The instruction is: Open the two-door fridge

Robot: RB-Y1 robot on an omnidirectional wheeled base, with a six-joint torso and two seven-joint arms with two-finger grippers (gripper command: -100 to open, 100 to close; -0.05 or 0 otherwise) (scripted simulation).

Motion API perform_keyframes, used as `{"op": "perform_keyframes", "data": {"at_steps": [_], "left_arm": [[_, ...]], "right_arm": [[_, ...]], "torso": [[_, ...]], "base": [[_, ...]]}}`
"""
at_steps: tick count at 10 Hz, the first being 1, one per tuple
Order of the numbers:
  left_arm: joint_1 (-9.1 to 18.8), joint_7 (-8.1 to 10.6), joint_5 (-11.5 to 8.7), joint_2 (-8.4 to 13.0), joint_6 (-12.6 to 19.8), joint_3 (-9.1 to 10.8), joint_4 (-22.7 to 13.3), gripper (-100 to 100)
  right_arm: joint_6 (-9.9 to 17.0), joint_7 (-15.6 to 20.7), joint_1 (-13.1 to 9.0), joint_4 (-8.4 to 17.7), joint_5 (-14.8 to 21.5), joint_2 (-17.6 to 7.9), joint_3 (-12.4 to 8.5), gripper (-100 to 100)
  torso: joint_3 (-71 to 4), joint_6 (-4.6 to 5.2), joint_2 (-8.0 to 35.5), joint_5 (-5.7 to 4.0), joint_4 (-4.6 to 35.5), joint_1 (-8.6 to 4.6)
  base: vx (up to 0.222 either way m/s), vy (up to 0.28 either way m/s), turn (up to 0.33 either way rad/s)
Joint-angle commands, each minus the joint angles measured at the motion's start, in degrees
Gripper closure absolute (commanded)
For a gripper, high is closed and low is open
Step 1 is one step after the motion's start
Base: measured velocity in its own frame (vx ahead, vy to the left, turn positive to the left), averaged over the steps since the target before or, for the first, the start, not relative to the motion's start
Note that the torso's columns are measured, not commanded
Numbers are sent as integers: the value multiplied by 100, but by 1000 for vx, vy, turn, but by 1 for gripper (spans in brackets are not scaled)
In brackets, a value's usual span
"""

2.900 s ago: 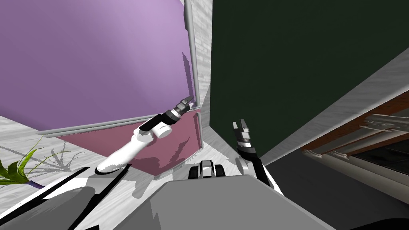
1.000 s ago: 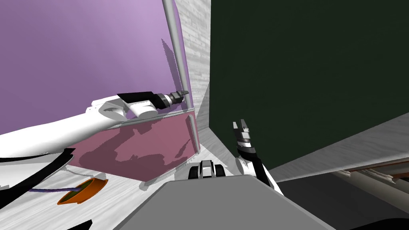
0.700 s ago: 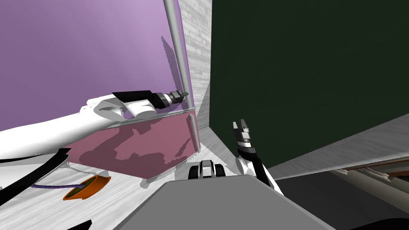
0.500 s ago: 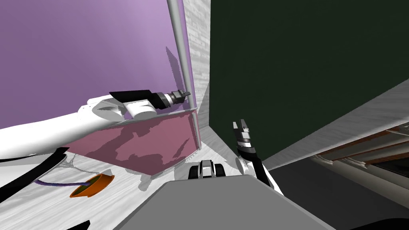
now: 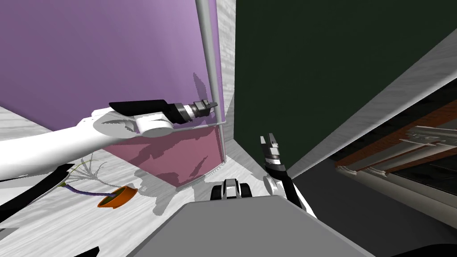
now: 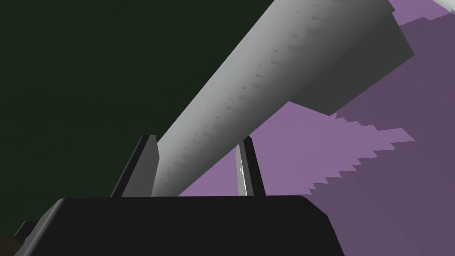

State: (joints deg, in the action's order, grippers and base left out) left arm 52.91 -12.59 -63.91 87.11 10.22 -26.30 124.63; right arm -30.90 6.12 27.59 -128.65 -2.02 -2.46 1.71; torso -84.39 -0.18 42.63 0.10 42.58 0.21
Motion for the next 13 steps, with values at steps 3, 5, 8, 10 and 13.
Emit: {"op": "perform_keyframes", "data": {"at_steps": [3,5,8,10,13], "left_arm": [[256,-34,-433,167,-296,-116,521,100],[296,-82,-512,225,-350,-170,639,100],[543,-180,-887,445,-646,-309,972,100],[666,-230,-1074,555,-794,-379,1139,100],[913,-328,-1449,776,-1089,-642,1473,100]], "right_arm": [[0,0,0,0,0,0,0,0],[0,0,1,0,0,0,0,0],[0,0,1,0,0,0,0,0],[0,0,0,0,0,-1,-1,0],[0,0,-1,0,0,-1,0,0]], "torso": [[-1,11,2,-9,-1,-13],[-12,5,-19,-5,-6,-20],[-1,5,-5,1,-7,-5],[6,12,9,-3,-1,1],[10,1,20,12,1,28]], "base": [[-149,86,-19],[-86,76,-34],[-129,115,-49],[-128,146,-54],[-158,129,-41]]}}
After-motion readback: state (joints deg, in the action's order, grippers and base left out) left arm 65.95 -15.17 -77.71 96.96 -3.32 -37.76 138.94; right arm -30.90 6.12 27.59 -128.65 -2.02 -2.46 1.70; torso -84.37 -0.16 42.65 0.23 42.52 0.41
